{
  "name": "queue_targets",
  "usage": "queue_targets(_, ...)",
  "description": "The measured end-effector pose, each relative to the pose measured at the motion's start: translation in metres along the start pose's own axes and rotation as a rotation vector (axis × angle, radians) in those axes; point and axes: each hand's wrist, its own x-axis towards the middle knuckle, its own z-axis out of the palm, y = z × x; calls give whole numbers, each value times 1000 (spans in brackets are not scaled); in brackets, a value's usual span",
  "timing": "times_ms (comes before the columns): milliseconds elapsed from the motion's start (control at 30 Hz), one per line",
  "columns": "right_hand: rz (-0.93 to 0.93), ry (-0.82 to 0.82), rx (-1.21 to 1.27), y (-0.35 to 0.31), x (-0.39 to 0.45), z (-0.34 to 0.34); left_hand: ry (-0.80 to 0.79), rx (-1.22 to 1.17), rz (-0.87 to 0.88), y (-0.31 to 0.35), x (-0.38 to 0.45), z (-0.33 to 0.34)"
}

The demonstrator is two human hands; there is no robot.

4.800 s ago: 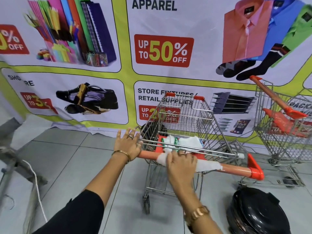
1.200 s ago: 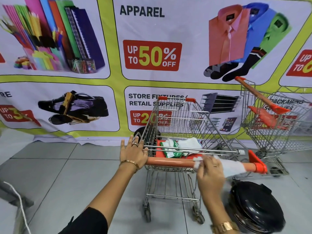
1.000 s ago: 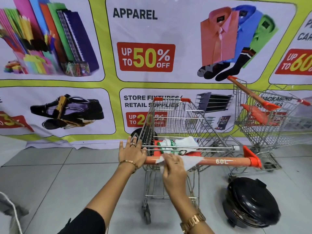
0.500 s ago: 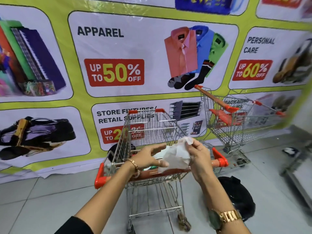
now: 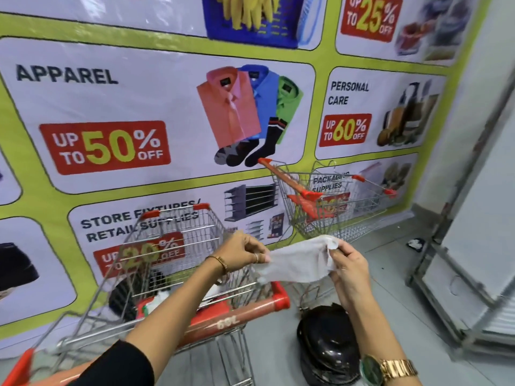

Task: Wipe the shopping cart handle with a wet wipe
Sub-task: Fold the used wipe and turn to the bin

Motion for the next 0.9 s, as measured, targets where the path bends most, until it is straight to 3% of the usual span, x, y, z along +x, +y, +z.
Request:
queue_targets(300,-72,140,-261,-24,79,-128,-44,31,29,47,113,88)
queue_targets(900,193,255,-565,19,99,-273,-289,159,-251,70,178,255)
